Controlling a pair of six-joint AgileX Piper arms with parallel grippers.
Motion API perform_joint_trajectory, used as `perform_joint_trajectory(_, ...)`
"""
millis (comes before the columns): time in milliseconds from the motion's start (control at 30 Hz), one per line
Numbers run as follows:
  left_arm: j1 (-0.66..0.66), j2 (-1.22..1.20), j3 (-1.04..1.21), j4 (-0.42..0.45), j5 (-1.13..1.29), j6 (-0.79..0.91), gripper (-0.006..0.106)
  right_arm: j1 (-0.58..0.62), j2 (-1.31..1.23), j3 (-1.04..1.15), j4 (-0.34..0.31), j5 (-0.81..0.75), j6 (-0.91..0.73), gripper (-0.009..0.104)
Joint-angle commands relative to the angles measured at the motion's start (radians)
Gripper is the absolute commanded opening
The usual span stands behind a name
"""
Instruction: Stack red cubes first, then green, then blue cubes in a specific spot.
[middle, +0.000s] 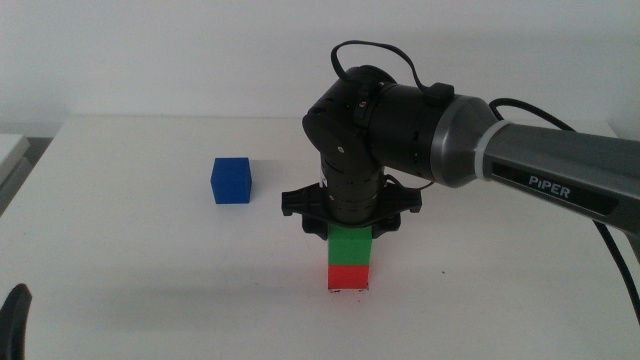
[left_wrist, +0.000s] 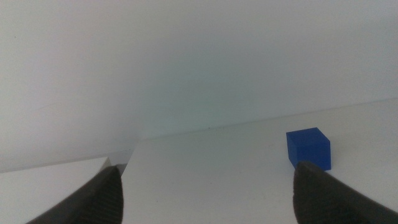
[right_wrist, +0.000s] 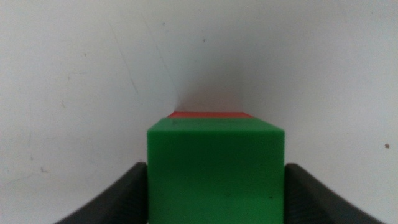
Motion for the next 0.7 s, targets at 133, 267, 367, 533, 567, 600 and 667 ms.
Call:
perform_joint_trajectory(133, -0.003, -0.004, -0.001, -0.003, -0.007, -0.011, 0.094, 0.001, -0.006, 0.003, 0.001, 0.004, -0.009, 0.064)
perform_joint_trajectory(267, -0.003, -0.004, -0.001, -0.003, -0.007, -0.011, 0.094, 0.001, -0.006, 0.003, 0.012, 0.004, -0.022, 0.07)
perform_joint_trajectory(367, -0.003, -0.004, -0.001, -0.003, -0.007, -0.011, 0.094, 0.004, -0.065, -0.001, 0.013, 0.026, -0.044, 0.07)
perform_joint_trajectory(533, -0.003, -0.004, -0.001, -0.003, -0.007, -0.011, 0.094, 0.026, -0.278, 0.005, -0.069, 0.083, -0.117, 0.071)
perform_joint_trajectory(567, -0.003, -0.004, -0.001, -0.003, -0.007, -0.011, 0.094, 0.026, -0.33, 0.018, -0.074, 0.086, -0.153, 0.072)
perform_joint_trajectory(600, -0.003, -0.004, -0.001, -0.003, -0.007, -0.011, 0.094, 0.023, -0.383, 0.036, -0.074, 0.086, -0.193, 0.075)
perform_joint_trajectory(667, -0.003, -0.004, -0.001, -0.003, -0.007, -0.011, 0.094, 0.016, -0.482, 0.092, -0.071, 0.074, -0.261, 0.081)
